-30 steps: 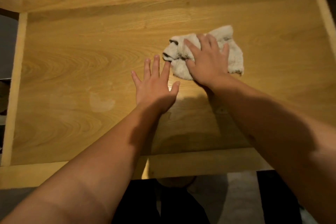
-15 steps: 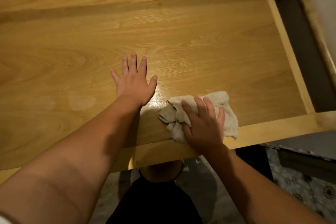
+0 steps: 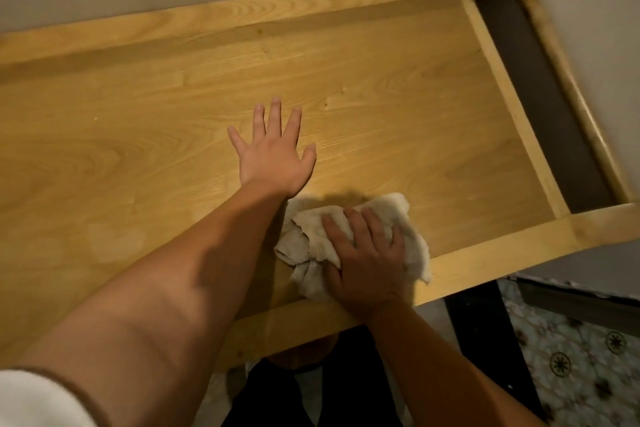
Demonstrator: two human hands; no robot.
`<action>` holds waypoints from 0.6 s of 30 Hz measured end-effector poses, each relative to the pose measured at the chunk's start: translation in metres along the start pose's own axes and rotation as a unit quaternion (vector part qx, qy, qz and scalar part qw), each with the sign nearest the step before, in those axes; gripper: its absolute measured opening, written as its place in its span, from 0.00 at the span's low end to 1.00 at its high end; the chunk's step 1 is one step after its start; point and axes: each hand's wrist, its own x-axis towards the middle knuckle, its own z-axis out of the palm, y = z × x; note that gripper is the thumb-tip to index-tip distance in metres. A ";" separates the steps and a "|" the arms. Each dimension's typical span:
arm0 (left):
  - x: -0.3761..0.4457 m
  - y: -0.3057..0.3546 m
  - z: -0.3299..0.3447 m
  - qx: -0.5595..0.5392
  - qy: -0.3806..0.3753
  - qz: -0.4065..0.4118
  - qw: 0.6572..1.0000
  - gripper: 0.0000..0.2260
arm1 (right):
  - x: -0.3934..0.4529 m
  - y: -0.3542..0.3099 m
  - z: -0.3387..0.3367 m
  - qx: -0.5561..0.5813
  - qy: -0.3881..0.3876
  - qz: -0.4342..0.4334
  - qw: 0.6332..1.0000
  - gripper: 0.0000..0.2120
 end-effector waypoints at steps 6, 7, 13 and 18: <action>0.001 0.001 -0.002 0.004 -0.004 -0.012 1.000 0.31 | 0.016 -0.002 -0.003 0.027 -0.017 0.035 0.999 0.35; 0.001 0.001 -0.004 0.006 -0.010 -0.008 1.000 0.30 | 0.028 0.001 -0.003 0.027 -0.017 0.041 0.999 0.35; -0.001 0.000 -0.009 0.002 -0.002 -0.004 1.000 0.25 | 0.141 0.028 -0.017 -0.020 -0.005 0.022 1.000 0.33; 0.002 0.001 -0.005 0.004 -0.008 -0.015 1.000 0.26 | 0.223 0.035 -0.019 0.004 0.003 -0.013 1.000 0.29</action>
